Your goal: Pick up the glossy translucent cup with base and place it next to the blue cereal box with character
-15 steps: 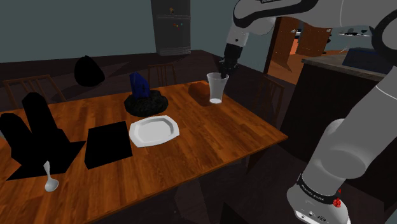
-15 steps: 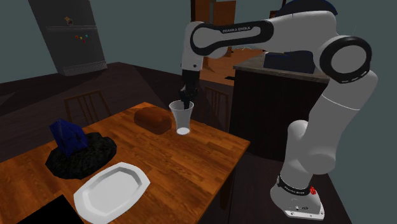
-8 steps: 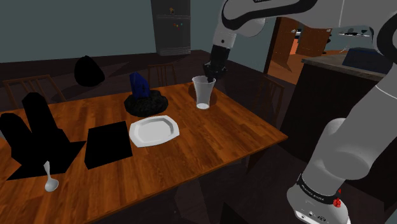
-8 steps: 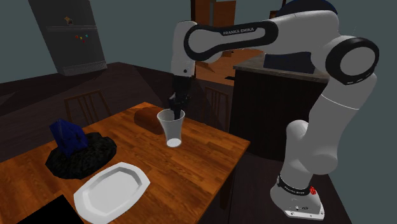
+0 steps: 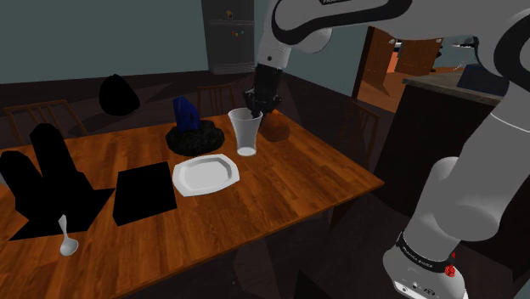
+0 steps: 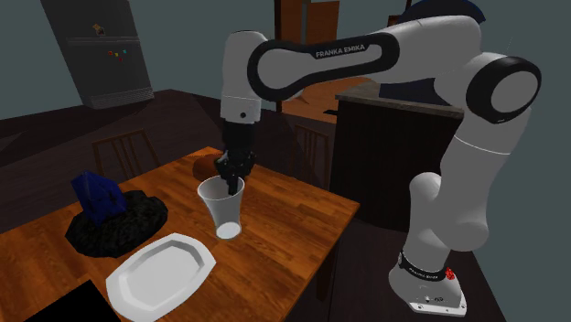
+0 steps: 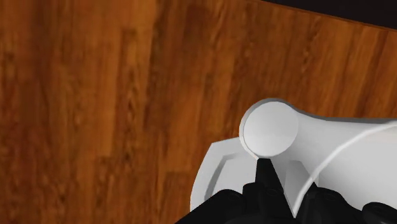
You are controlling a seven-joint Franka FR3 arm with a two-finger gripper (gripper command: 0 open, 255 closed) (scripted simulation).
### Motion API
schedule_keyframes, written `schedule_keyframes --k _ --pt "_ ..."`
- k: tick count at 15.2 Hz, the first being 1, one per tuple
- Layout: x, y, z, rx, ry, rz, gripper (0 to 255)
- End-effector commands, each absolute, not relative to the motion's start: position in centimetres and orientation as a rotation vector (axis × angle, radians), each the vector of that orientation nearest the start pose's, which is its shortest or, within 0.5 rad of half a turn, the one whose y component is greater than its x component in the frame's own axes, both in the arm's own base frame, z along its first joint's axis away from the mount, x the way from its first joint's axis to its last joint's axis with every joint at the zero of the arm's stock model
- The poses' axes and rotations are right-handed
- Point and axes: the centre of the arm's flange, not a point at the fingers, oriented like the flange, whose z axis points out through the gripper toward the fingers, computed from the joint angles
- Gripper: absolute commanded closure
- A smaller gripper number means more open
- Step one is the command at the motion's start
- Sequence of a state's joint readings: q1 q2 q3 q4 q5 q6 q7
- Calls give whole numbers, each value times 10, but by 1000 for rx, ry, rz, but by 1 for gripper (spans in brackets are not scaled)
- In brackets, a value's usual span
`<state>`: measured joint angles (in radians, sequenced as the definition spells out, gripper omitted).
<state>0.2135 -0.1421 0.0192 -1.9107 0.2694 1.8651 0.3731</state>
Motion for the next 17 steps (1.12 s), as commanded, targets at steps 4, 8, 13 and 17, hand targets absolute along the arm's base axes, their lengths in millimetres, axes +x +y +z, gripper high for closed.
schedule_keyframes --k 4,8,13,17 --pt "512 211 569 -2850 297 -21 255" --pt "516 264 569 -2850 297 -21 255" --pt "522 330 569 -2850 297 -21 255" --pt "526 382 569 -2850 297 -21 255"
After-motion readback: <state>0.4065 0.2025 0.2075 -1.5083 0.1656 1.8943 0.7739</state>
